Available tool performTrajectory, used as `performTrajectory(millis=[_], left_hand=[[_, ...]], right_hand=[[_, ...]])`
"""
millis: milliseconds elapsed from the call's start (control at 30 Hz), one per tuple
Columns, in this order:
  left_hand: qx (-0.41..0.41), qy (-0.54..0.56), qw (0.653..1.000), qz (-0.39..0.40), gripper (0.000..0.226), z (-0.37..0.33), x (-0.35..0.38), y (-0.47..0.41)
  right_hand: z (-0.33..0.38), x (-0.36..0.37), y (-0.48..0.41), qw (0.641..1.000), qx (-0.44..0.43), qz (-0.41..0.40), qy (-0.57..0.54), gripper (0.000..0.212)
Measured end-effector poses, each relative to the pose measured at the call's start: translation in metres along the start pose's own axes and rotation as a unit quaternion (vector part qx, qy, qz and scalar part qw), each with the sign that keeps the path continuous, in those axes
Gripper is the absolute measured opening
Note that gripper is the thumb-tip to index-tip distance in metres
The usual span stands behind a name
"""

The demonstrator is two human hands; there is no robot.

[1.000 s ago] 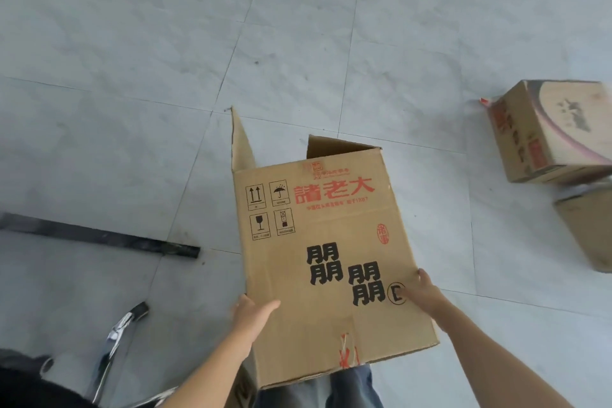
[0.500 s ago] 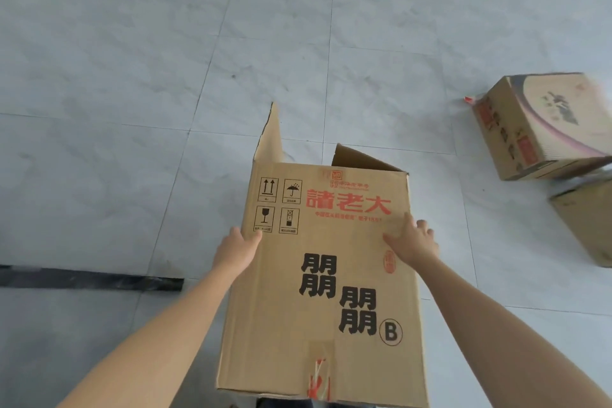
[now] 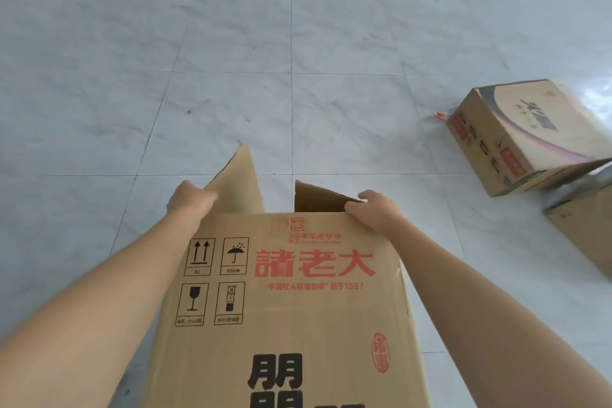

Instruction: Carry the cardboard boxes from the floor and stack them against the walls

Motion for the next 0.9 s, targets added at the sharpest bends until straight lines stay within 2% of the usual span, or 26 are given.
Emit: performTrajectory(millis=[67, 133, 167, 233, 300, 433, 533, 600, 700, 900], left_hand=[[0.017, -0.136, 0.99, 0.046, 0.026, 0.001, 0.012, 0.008], [0.053, -0.283, 0.956, 0.061, 0.012, 0.001, 0.02, 0.03], [0.075, -0.324, 0.942, 0.051, 0.011, -0.002, 0.021, 0.044], [0.11, -0.34, 0.934, 0.021, 0.016, -0.013, 0.011, 0.069], [0.109, -0.3, 0.948, -0.001, 0.019, -0.028, -0.015, 0.09], [0.101, -0.211, 0.972, -0.032, 0.029, -0.061, -0.066, 0.136], [0.096, -0.144, 0.984, -0.049, 0.04, -0.081, -0.093, 0.181], [0.092, -0.087, 0.99, -0.059, 0.039, -0.095, -0.113, 0.212], [0.112, 0.008, 0.992, -0.063, 0.031, -0.121, -0.144, 0.254], [0.176, 0.122, 0.975, -0.065, 0.033, -0.164, -0.2, 0.324]], right_hand=[[-0.007, 0.0, 0.006, 0.997, 0.017, 0.009, 0.069, 0.033], [-0.015, 0.004, 0.024, 0.989, 0.031, 0.019, 0.144, 0.022], [-0.018, 0.003, 0.035, 0.987, 0.03, 0.013, 0.159, 0.021], [-0.02, -0.011, 0.058, 0.985, 0.014, -0.019, 0.17, 0.031], [-0.026, -0.039, 0.079, 0.985, 0.013, -0.049, 0.167, 0.035], [-0.051, -0.094, 0.135, 0.991, 0.043, -0.09, 0.093, 0.036], [-0.062, -0.122, 0.19, 0.989, 0.041, -0.116, 0.084, 0.032], [-0.073, -0.14, 0.226, 0.989, 0.062, -0.123, 0.054, 0.028], [-0.091, -0.17, 0.279, 0.985, 0.104, -0.14, -0.012, 0.028], [-0.106, -0.223, 0.375, 0.965, 0.122, -0.207, -0.102, 0.011]])
Point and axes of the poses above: each hand's wrist, its own y-axis away from the middle knuckle, its own x-axis out of the palm, z = x × y, the point moved 9 cm from there along -y, towards the middle knuckle, and after that the axes turned 13 degrees about y, right-handed, at the moved point
